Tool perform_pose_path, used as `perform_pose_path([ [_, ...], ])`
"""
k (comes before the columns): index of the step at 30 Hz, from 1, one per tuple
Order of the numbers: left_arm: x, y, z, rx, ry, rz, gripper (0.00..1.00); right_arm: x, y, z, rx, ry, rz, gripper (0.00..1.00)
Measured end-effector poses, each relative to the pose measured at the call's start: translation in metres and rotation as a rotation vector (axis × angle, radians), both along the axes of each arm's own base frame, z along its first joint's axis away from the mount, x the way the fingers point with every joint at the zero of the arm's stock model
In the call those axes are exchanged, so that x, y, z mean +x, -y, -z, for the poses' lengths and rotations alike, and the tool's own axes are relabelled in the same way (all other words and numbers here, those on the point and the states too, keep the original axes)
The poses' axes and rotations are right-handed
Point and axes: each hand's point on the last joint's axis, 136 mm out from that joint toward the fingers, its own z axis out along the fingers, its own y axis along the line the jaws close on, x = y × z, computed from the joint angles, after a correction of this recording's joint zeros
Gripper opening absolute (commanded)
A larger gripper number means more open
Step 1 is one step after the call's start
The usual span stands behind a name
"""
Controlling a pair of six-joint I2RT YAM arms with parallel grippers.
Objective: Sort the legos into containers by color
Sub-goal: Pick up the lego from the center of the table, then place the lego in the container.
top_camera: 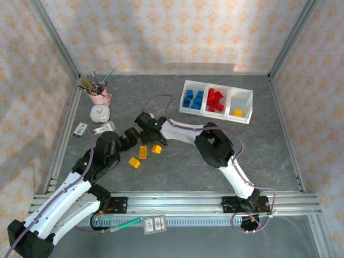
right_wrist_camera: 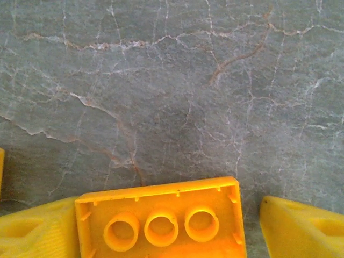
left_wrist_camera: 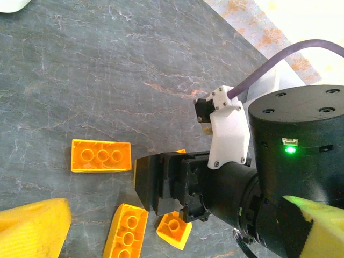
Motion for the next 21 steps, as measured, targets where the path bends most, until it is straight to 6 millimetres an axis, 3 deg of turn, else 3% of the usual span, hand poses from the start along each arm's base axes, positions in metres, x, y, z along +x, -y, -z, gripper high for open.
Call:
perform_pose_path([
  [6, 0.0, 0.0, 0.0, -0.003, -0.001, -0.002, 0.99, 0.001, -0.001, -0.001, -0.001, 0.003, -0.005, 0.63],
  [13, 0.001, 0.001, 0.002, -0.001, -0.007, 0.0, 0.99, 0.0, 0.004, -0.004, 0.002, 0.008, 0.008, 0.59],
  [17, 0.004, 0.006, 0.006, -0.003, -0.024, 0.016, 0.99, -0.006, 0.032, -0.018, 0.013, 0.0, 0.061, 0.59],
  [21, 0.012, 0.018, 0.006, -0.025, -0.024, 0.059, 0.99, 0.005, 0.082, -0.059, 0.077, 0.037, 0.189, 0.59],
])
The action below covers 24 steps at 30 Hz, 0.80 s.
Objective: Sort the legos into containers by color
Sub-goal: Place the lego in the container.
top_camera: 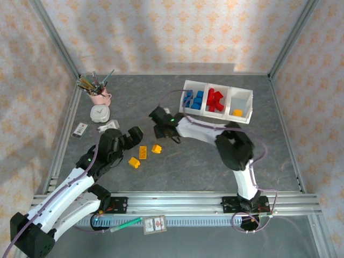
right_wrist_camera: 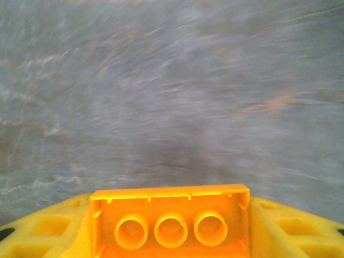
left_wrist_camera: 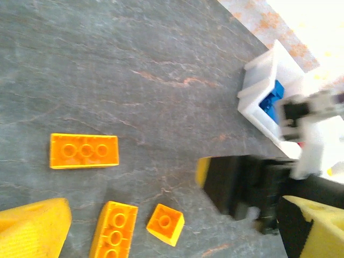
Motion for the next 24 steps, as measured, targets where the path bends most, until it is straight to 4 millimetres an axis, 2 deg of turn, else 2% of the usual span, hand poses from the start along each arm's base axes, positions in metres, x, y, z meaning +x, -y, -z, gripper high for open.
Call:
perform_pose_path([
  [2, 0.005, 0.008, -0.001, -0.017, 0.002, 0.026, 0.99, 0.008, 0.029, -0.02, 0.031, 0.034, 0.079, 0.59],
  [4, 0.012, 0.018, -0.001, -0.033, 0.005, 0.052, 0.99, 0.017, 0.066, -0.041, 0.063, 0.073, 0.178, 0.6],
  [8, 0.02, 0.043, -0.003, -0.047, 0.012, 0.122, 0.99, 0.027, 0.139, -0.059, 0.098, 0.115, 0.364, 0.61],
  [13, 0.03, 0.084, -0.005, -0.057, 0.027, 0.224, 0.99, 0.045, 0.228, -0.061, 0.095, 0.13, 0.581, 0.62],
  [18, 0.044, 0.112, -0.01, -0.074, 0.048, 0.273, 0.99, 0.063, 0.303, -0.063, 0.097, 0.16, 0.764, 0.62],
  [21, 0.05, 0.126, -0.015, -0.084, 0.06, 0.302, 0.99, 0.075, 0.336, -0.062, 0.089, 0.178, 0.839, 0.62],
  [24, 0.055, 0.134, -0.02, -0.093, 0.076, 0.312, 0.99, 0.092, 0.355, -0.049, 0.072, 0.167, 0.879, 0.62],
])
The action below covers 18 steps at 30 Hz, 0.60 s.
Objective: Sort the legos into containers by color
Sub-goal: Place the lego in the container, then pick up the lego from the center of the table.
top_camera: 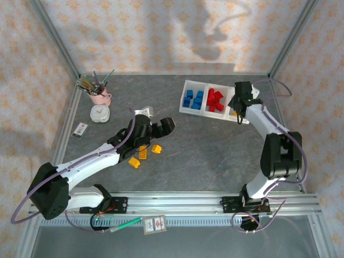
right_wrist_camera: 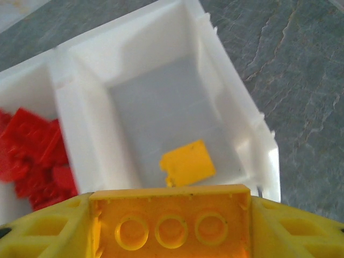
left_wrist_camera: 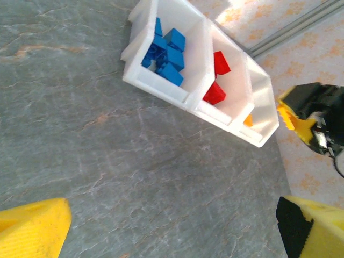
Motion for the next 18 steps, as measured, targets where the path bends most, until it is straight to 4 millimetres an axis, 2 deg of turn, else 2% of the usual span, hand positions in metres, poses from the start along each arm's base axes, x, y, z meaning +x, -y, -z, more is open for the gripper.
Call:
perform_pose_path([
  [1, 0.001, 0.001, -0.001, -0.001, 0.002, 0.003, 0.99, 0.006, 0.004, 0.005, -0.001, -0.007, 0.007, 0.64],
  [3, 0.003, 0.002, -0.003, 0.001, 0.009, 0.005, 0.99, 0.02, 0.011, 0.015, -0.009, -0.021, 0.014, 0.73],
  [5, 0.004, 0.004, -0.006, 0.005, 0.018, 0.009, 0.99, 0.031, 0.015, 0.02, -0.015, -0.03, 0.015, 0.77],
  [9, 0.007, 0.006, -0.013, 0.005, 0.036, 0.014, 0.99, 0.048, 0.014, 0.009, -0.024, 0.0, 0.002, 0.86],
  [14, 0.008, 0.005, -0.014, 0.012, 0.042, 0.015, 0.99, 0.05, 0.007, 0.0, 0.0, 0.027, -0.024, 0.87],
  [18, 0.004, 0.0, -0.018, 0.029, 0.049, 0.009, 0.99, 0.035, -0.015, -0.01, 0.02, 0.039, -0.079, 0.88],
])
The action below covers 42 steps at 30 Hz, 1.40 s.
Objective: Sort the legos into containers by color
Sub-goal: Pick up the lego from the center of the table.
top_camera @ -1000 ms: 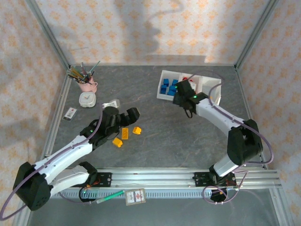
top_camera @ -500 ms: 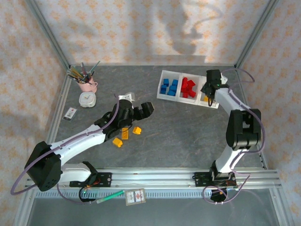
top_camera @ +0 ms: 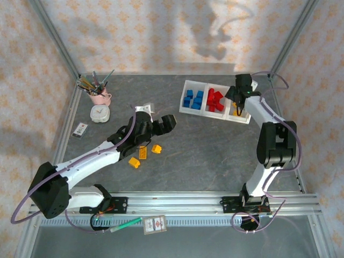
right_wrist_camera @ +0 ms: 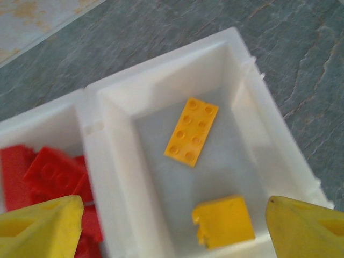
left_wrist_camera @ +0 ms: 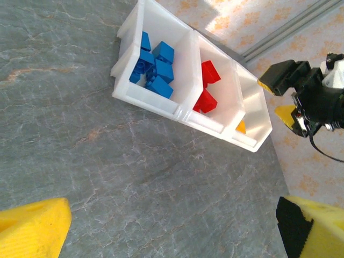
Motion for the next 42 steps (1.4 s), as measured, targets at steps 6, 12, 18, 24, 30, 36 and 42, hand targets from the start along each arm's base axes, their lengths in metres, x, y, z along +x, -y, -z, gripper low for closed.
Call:
perform_pose_path([
  [6, -0.014, -0.025, -0.025, -0.007, 0.052, -0.058, 0.99, -0.035, -0.084, -0.02, 0.041, 0.036, -0.192, 0.89],
  [12, -0.033, -0.067, -0.02, 0.016, 0.045, -0.153, 0.99, -0.081, -0.171, -0.01, 0.075, -0.006, -0.399, 0.88],
  [18, -0.054, -0.108, -0.005, 0.037, -0.004, -0.26, 0.99, -0.145, -0.256, 0.011, 0.082, -0.088, -0.638, 0.88],
  [24, -0.071, -0.13, 0.001, 0.046, -0.032, -0.317, 0.99, -0.207, -0.323, 0.046, 0.06, -0.189, -0.853, 0.87],
  [30, -0.081, -0.141, 0.014, 0.055, -0.067, -0.354, 0.99, -0.239, -0.357, 0.085, 0.008, -0.29, -0.975, 0.82],
  [36, -0.086, -0.148, 0.022, 0.055, -0.086, -0.38, 0.99, -0.228, -0.375, 0.096, -0.031, -0.291, -1.01, 0.76],
  [42, -0.087, -0.152, 0.021, 0.058, -0.083, -0.396, 0.99, -0.213, -0.39, 0.106, -0.083, -0.279, -1.032, 0.72],
])
